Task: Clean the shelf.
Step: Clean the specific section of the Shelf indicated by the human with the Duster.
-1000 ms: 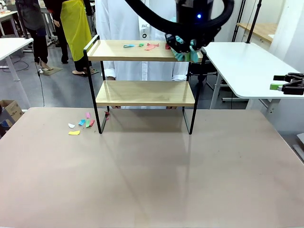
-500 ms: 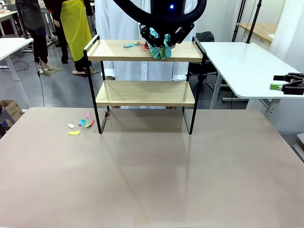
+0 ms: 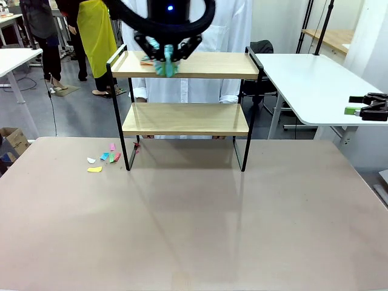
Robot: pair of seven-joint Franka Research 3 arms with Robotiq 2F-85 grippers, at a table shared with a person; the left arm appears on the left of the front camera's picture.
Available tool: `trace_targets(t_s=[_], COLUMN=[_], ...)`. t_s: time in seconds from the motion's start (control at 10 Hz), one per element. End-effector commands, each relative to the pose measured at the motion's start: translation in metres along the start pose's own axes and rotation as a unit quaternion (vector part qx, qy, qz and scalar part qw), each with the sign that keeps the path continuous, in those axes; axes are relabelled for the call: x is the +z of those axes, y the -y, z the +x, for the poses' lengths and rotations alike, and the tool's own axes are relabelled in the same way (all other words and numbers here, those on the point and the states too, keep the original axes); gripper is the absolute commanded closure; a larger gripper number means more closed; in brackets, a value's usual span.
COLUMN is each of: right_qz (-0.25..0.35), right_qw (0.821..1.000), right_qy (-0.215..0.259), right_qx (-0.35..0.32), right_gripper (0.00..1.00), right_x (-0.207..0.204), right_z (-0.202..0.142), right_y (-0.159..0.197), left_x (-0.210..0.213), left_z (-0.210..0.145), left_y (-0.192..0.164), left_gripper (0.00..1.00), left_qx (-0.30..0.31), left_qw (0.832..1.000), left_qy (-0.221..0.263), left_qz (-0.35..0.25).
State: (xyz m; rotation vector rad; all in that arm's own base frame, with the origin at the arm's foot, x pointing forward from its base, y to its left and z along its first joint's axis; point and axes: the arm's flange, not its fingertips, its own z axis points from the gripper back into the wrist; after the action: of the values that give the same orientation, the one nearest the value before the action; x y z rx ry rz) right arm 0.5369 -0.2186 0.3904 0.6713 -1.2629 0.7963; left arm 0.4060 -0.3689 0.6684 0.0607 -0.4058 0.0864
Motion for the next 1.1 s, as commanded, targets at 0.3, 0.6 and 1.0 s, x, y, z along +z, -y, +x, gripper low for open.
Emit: trace_targets(t_s=[0.3, 0.6, 1.0], right_qz=[0.000, 0.000, 0.000], right_qw=[1.000, 1.000, 1.000], right_qy=[-0.009, -0.009, -0.009], right_qx=[-0.004, -0.004, -0.004], right_gripper=[0.00, 0.00, 0.00], right_x=[-0.001, -0.001, -0.001], right_z=[0.004, 0.004, 0.004], right_y=[-0.001, -0.001, -0.001], left_x=[0.002, 0.043, 0.040], left_z=[-0.018, -0.037, -0.028], left_y=[-0.085, -0.095, -0.093], left_gripper=[0.87, 0.87, 0.87], left_qx=[0.029, 0.050, 0.035], left_qw=[0.990, 0.979, 0.985], left_qy=[0.025, 0.092, 0.068], left_qz=[0.135, 0.175, 0.153])
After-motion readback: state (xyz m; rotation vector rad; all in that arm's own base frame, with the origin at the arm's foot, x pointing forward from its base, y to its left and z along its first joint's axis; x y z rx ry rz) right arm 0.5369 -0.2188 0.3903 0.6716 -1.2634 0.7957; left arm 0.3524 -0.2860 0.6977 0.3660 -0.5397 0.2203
